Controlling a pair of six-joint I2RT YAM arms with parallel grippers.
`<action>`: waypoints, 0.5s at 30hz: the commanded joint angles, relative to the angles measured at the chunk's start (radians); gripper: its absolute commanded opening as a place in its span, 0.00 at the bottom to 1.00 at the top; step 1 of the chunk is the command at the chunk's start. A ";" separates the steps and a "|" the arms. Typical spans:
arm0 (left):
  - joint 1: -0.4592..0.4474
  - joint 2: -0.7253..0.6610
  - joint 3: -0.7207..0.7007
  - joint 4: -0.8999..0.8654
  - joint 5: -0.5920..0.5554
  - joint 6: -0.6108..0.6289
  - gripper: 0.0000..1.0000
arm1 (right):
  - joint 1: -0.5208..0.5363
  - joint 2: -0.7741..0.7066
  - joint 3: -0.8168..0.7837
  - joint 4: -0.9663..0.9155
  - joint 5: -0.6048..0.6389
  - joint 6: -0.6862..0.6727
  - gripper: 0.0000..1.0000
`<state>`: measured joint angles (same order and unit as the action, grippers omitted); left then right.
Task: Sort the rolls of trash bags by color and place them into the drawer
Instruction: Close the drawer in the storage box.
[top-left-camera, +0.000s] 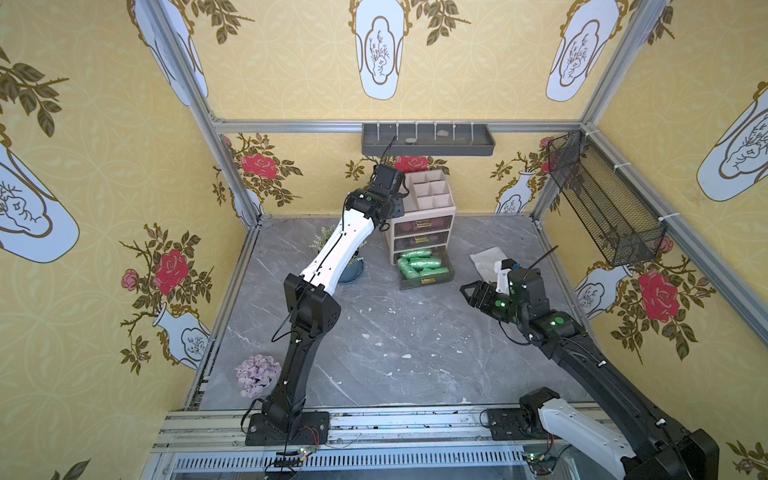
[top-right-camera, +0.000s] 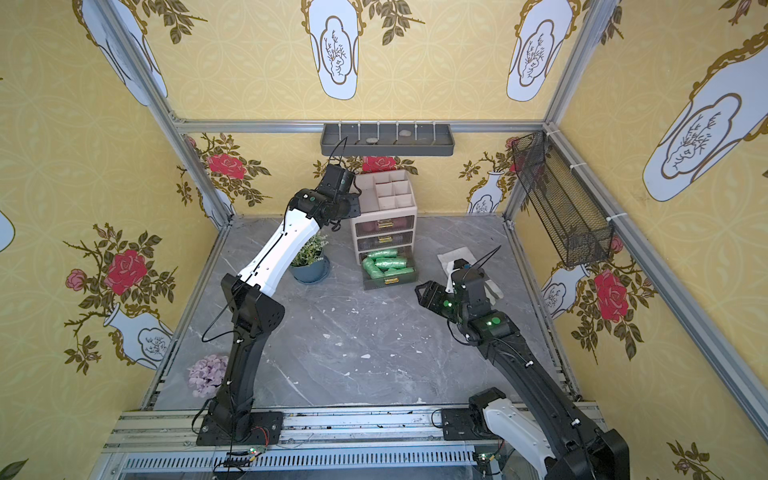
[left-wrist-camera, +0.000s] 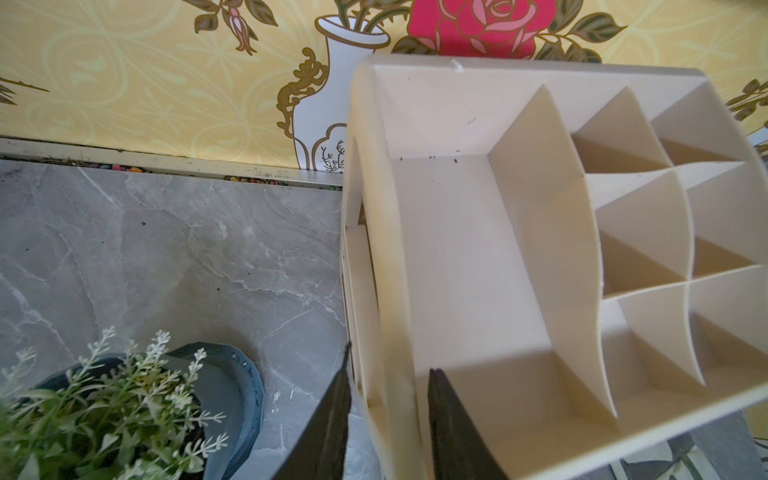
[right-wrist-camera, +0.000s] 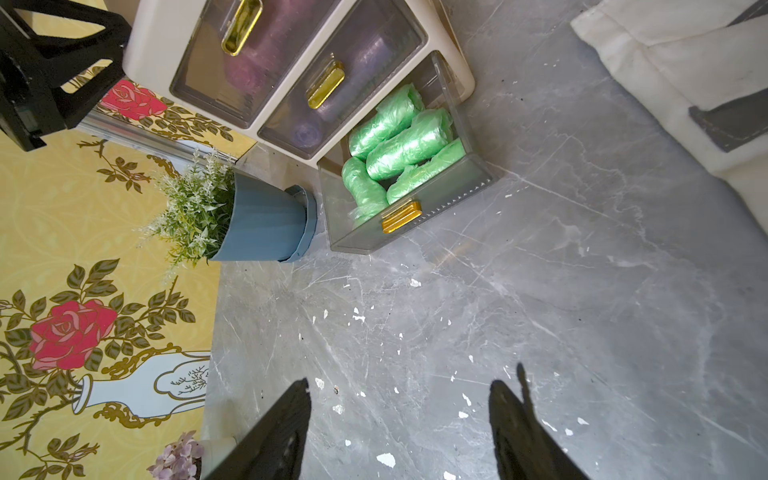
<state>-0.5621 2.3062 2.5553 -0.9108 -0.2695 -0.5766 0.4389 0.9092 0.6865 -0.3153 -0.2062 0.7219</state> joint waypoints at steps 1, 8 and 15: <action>-0.002 0.021 -0.002 0.043 -0.023 -0.008 0.30 | 0.001 -0.017 -0.039 0.099 -0.006 0.058 0.68; -0.008 0.021 -0.009 0.049 -0.051 -0.005 0.26 | 0.004 -0.027 -0.184 0.293 0.016 0.210 0.62; -0.010 -0.004 -0.058 0.057 -0.049 -0.031 0.18 | 0.029 0.132 -0.239 0.502 0.062 0.339 0.54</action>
<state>-0.5705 2.3039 2.5072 -0.8505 -0.3061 -0.6003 0.4564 0.9913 0.4480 0.0238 -0.1864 0.9836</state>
